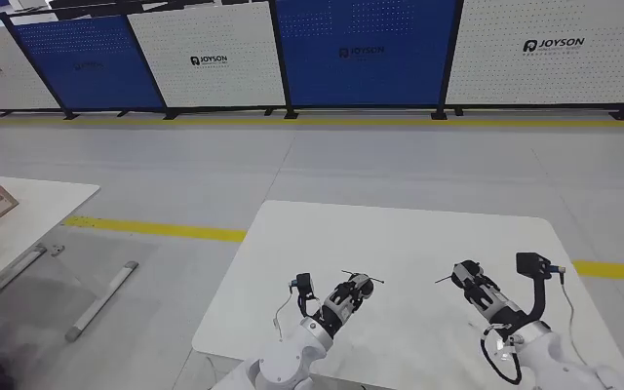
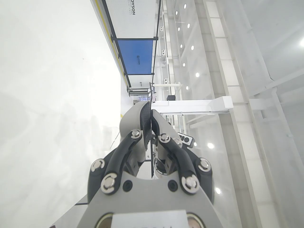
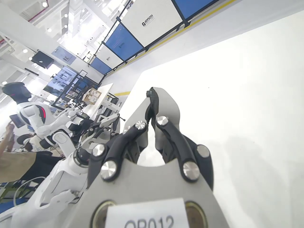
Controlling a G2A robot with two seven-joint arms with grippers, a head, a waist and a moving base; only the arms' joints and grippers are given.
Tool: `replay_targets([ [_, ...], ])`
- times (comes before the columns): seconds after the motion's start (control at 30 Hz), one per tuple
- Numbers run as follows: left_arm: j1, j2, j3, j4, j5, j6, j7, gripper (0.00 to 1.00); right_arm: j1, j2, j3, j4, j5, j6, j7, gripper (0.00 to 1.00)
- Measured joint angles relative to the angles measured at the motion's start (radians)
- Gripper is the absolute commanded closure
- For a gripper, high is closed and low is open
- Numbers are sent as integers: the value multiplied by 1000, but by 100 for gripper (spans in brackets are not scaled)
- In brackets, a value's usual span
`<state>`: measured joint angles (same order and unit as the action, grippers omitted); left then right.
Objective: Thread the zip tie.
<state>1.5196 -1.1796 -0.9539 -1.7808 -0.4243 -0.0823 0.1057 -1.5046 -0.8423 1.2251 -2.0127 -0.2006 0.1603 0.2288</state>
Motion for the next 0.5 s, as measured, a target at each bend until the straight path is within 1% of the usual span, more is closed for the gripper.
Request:
replay_targets([
  [0.4,0,0,0,0,0,0,0,100,-1,0,3,0,3,-2,2,100],
  [0.47,-3,0,3,-2,8,7,-3,100,-1,0,3,0,3,-2,2,100],
  [0.5,-8,-1,6,-4,24,19,-3,100,-1,0,3,0,3,-2,2,100],
])
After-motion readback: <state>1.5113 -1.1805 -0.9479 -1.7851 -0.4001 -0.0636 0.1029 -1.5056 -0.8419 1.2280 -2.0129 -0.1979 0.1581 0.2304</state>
